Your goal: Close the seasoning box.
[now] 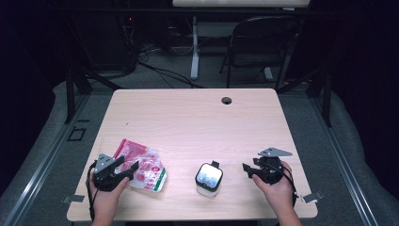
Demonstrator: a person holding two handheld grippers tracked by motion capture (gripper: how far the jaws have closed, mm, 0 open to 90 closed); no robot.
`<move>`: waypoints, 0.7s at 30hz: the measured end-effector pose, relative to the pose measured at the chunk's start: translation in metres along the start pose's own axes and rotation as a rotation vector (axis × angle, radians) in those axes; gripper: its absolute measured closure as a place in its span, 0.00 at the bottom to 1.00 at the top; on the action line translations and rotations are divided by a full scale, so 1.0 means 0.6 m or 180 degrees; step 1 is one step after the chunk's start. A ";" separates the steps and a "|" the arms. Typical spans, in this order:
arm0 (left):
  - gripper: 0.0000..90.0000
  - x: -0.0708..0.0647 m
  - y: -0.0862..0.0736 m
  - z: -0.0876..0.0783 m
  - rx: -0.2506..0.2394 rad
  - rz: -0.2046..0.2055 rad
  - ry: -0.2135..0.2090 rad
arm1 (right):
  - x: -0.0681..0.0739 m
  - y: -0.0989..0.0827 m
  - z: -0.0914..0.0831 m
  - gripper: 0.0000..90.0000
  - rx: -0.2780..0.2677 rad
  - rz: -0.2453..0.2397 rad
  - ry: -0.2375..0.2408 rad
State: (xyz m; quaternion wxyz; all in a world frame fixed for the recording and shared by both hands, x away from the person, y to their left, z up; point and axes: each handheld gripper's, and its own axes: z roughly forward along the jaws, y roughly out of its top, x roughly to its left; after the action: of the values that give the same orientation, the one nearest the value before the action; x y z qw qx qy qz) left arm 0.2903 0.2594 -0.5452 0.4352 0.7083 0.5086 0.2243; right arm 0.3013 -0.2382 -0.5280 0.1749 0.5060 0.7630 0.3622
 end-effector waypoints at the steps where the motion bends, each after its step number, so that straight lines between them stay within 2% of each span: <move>1: 0.40 0.002 -0.001 0.000 0.0014 -0.0018 0.0008 | -0.001 -0.002 0.003 0.55 0.0012 0.0019 -0.0035; 2: 0.40 0.003 -0.002 0.001 0.0002 -0.0033 0.0017 | -0.005 -0.005 0.006 0.55 0.0074 0.0048 -0.0067; 6: 0.40 0.008 -0.005 0.002 0.0012 -0.0057 0.0041 | -0.017 -0.014 0.013 0.55 0.0088 0.0183 -0.0099; 10: 0.40 0.014 -0.008 0.004 0.0039 -0.0087 0.0048 | -0.023 -0.019 0.015 0.55 0.0087 0.0242 -0.0151; 16: 0.40 0.022 -0.011 0.003 0.0055 -0.0158 0.0063 | -0.029 -0.026 0.022 0.54 0.0090 0.0339 -0.0121; 21: 0.40 0.024 -0.012 0.004 0.0029 -0.0197 0.0062 | -0.031 -0.028 0.024 0.53 0.0083 0.0336 -0.0110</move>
State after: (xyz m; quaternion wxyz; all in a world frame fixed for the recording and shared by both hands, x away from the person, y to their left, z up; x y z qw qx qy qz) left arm 0.2938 0.2724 -0.5540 0.4337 0.6920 0.5355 0.2153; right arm 0.3075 -0.2532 -0.5515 0.1621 0.5539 0.7368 0.3522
